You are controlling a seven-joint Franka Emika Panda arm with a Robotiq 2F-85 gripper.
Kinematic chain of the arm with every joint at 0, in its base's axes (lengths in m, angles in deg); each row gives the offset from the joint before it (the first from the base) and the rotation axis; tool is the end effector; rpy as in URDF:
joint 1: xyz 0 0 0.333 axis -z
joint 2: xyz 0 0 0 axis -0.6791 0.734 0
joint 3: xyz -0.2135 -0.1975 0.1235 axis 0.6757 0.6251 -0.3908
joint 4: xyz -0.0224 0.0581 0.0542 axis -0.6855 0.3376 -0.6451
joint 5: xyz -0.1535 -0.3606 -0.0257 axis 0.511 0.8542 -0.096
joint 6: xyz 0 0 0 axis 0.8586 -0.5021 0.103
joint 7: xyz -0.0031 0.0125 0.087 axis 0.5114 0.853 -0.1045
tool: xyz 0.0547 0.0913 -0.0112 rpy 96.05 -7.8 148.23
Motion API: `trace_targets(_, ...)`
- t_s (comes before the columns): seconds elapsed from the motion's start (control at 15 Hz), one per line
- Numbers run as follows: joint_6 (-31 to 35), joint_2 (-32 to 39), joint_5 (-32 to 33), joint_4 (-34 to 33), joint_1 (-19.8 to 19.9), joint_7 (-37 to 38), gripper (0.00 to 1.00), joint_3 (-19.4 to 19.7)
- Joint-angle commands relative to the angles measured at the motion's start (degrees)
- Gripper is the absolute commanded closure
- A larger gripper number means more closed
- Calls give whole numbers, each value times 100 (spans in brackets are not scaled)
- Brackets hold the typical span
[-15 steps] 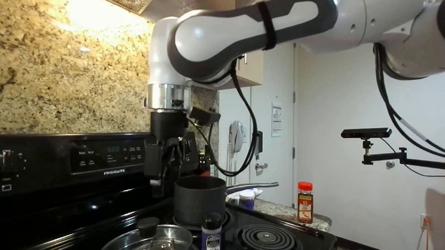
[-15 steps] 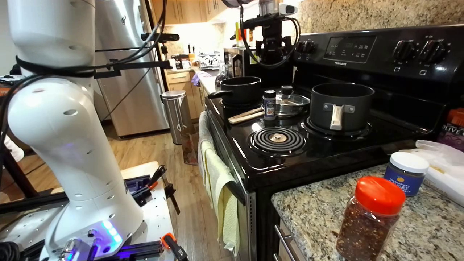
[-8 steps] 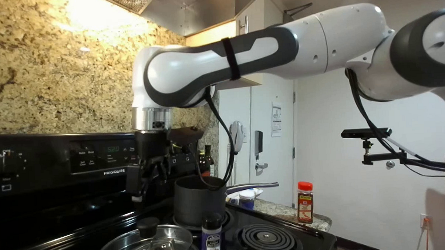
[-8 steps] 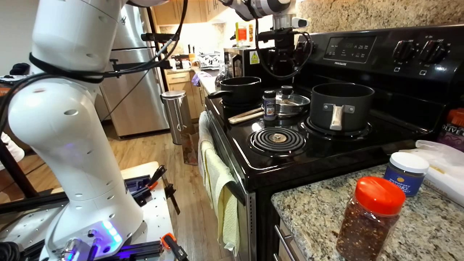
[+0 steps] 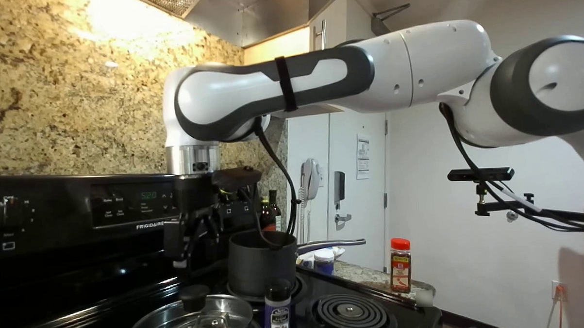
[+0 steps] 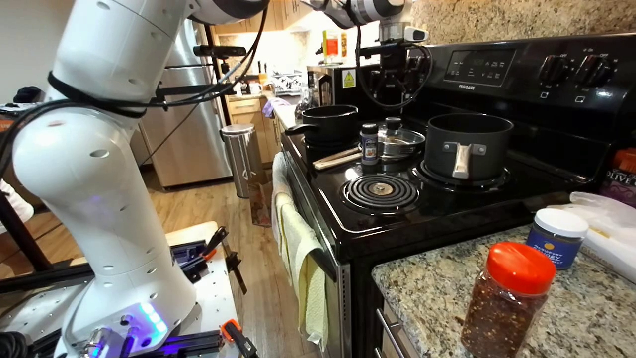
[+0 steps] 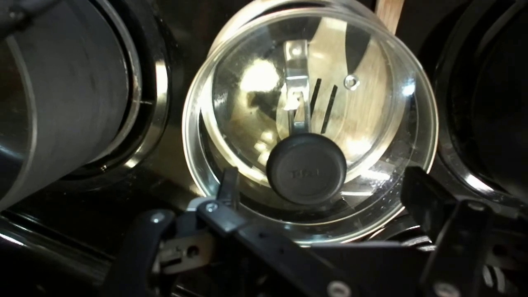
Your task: Put the top lid on the stove onto the black pot
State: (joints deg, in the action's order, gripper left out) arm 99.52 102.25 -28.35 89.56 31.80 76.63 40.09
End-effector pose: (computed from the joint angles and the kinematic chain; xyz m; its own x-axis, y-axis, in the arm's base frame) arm 0.7065 0.1688 0.4398 0.9643 0.2622 -0.0374 0.2641 -0.9626 0.0606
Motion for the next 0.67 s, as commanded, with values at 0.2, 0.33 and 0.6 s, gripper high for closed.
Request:
trace_targets(0.2, -170, 152, 0, -305, -28, -3, 0, 0)
trace_targets(0.33, -170, 214, 0, -400, -38, -3, 0, 0)
trace_targets(0.6, -109, 207, -14, -413, -54, 23, 0, -14)
